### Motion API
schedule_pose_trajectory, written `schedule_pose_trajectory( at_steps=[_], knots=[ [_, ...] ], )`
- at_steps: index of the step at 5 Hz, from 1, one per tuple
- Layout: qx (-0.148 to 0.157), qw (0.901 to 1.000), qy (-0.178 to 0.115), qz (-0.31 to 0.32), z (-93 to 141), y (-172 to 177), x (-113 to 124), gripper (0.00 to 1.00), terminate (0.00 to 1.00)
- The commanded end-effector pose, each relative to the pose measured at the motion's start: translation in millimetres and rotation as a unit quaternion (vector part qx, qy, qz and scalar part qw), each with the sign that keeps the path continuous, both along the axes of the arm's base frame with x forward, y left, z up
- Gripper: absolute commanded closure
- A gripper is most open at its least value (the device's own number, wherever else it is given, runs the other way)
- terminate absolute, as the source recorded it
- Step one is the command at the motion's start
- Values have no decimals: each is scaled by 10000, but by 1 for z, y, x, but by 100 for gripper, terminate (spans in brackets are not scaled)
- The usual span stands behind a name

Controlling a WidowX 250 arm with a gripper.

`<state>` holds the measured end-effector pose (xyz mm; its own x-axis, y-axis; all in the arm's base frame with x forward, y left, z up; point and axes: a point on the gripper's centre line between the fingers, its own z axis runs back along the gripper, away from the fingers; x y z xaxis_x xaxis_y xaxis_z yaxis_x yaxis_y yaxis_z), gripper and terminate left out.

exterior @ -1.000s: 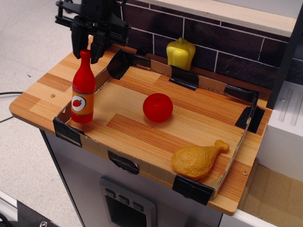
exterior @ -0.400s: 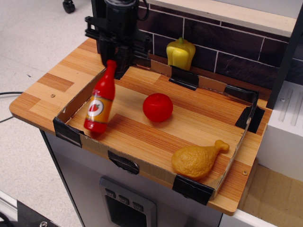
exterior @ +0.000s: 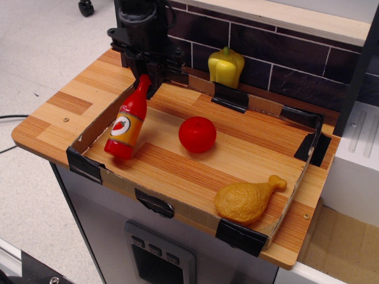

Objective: Topple hot sauce bottle

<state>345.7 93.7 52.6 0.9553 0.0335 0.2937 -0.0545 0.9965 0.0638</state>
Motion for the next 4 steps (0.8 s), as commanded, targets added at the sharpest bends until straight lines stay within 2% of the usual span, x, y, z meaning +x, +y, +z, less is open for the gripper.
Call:
schedule_pose_trajectory(
  at_steps=[1, 2, 3, 4],
  knots=[
    [117, 9992, -329, -179, 0, 6, 20, 100, 0],
    [268, 9992, 165, -241, -4, 7, 21, 100, 0],
    [226, 9996, 157, -72, -2, 10, 25, 0, 0],
    [267, 9994, 47, 227, 7, 13, 26, 0, 0]
  ],
)
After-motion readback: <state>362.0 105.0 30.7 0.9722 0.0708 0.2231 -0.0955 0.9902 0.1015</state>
